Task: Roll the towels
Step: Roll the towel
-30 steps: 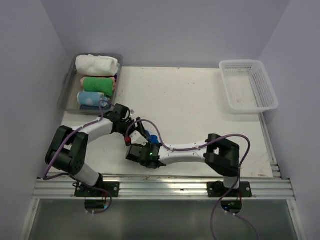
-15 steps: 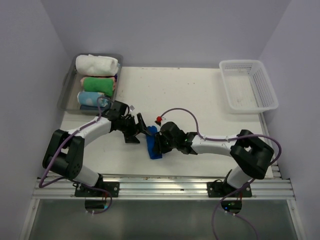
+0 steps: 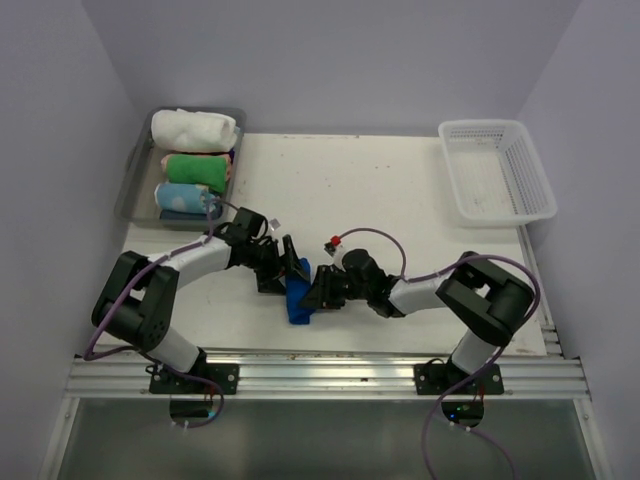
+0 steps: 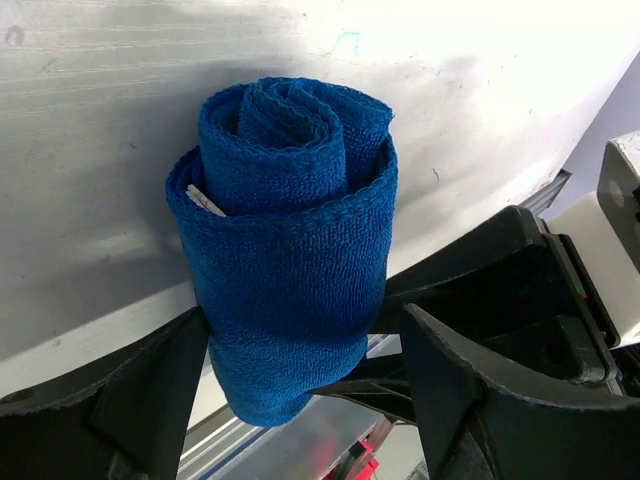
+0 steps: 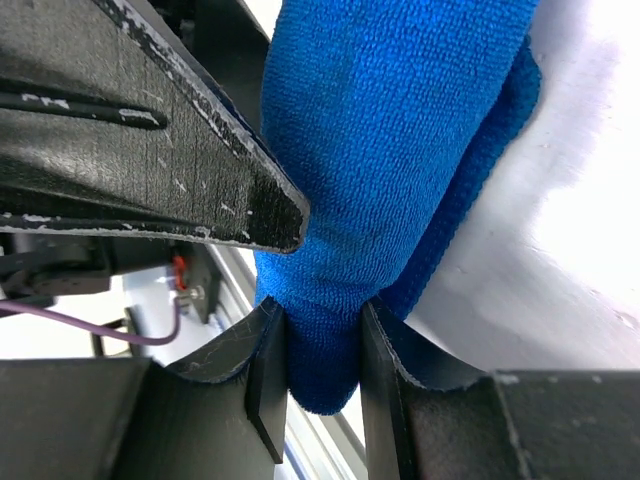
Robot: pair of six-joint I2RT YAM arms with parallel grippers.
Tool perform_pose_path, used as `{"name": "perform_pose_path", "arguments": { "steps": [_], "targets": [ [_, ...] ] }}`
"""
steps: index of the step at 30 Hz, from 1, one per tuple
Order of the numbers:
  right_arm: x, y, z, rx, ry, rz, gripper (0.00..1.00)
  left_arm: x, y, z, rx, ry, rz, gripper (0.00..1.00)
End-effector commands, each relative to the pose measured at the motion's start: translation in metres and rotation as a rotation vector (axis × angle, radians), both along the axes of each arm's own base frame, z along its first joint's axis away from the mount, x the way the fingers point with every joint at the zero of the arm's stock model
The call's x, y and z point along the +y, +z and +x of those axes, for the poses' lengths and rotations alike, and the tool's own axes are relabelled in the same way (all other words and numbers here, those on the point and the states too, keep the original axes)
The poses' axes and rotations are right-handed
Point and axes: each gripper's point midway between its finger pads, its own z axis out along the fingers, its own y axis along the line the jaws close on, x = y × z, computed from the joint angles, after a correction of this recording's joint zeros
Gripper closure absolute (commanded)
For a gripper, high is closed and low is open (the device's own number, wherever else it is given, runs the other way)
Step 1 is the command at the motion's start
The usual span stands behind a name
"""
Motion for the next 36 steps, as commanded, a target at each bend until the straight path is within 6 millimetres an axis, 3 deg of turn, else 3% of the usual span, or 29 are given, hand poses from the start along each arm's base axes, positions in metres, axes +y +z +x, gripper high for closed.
{"name": "perform_pose_path", "arguments": {
  "steps": [1, 11, 17, 22, 25, 32, 36],
  "targets": [
    [0.011, 0.015, -0.004, 0.035, 0.017, 0.117, 0.69, -0.005, 0.0, -0.001, -0.005, -0.016, -0.023, 0.2],
    [0.012, 0.012, -0.004, 0.121, -0.018, 0.27, 0.71, -0.008, -0.01, -0.009, 0.014, -0.019, 0.005, 0.21],
    [0.007, 0.001, -0.007, 0.138, -0.027, 0.256, 0.71, -0.007, -0.019, -0.012, 0.031, -0.027, 0.013, 0.17],
    [0.007, -0.001, -0.007, 0.137, -0.024, 0.25, 0.71, -0.011, -0.022, -0.011, 0.039, -0.039, 0.012, 0.2],
    [0.007, -0.002, -0.007, 0.137, -0.024, 0.249, 0.71, -0.015, -0.02, -0.008, 0.033, -0.043, 0.003, 0.27],
    [0.007, -0.006, -0.007, 0.142, -0.023, 0.231, 0.7, -0.018, -0.018, -0.005, 0.032, -0.049, -0.001, 0.58],
    [0.006, -0.006, -0.006, 0.133, -0.023, 0.217, 0.6, -0.019, -0.018, -0.004, 0.033, -0.049, -0.002, 0.76]
  ]
}}
